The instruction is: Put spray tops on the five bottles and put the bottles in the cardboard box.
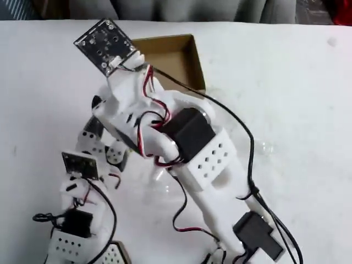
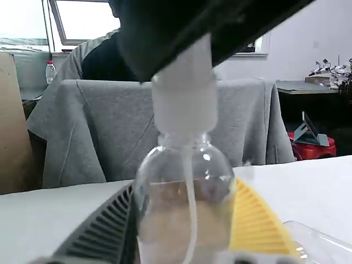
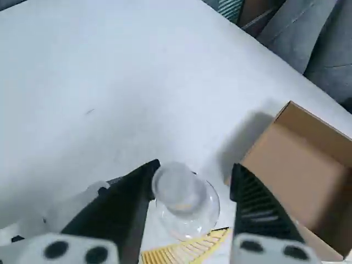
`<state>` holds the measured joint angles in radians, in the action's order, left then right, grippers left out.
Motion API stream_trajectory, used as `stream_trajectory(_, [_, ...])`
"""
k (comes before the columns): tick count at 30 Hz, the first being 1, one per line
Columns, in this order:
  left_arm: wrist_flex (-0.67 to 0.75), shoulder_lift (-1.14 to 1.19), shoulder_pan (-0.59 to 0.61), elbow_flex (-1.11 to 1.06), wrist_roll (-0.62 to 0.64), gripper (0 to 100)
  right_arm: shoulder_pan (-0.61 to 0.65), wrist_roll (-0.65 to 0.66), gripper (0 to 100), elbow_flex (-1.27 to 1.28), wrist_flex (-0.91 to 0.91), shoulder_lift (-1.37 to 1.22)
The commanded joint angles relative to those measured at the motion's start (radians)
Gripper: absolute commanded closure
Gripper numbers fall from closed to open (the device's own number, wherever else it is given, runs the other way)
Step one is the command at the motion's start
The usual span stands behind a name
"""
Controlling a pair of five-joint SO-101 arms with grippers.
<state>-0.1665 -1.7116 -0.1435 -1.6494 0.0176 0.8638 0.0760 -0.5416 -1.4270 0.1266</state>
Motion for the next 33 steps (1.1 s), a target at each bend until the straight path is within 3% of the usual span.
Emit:
stream_trajectory(1, [0.006, -0.016, 0.008, 0.052, 0.017, 98, -0.013, 0.008, 82.9, -0.048, -0.004, 0.015])
stream_trajectory(9, [0.006, -0.016, 0.012, 0.052, 0.017, 98, -0.051, -0.063, 83.3, -0.106, -0.001, 0.065])
stream_trajectory(21, [0.002, -0.016, 0.015, 0.051, 0.017, 98, -0.070, -0.063, 83.8, -0.110, 0.002, 0.111])
stream_trajectory(25, [0.002, -0.016, 0.015, 0.051, 0.017, 98, -0.073, -0.064, 98.4, -0.112, 0.042, 0.119])
stream_trajectory(29, [0.003, -0.016, 0.015, 0.051, 0.017, 98, -0.107, -0.064, 96.6, -0.106, 0.062, 0.133])
stream_trajectory(33, [0.000, -0.016, 0.015, 0.051, 0.017, 98, -0.219, -0.063, 98.1, -0.106, 0.022, 0.137])
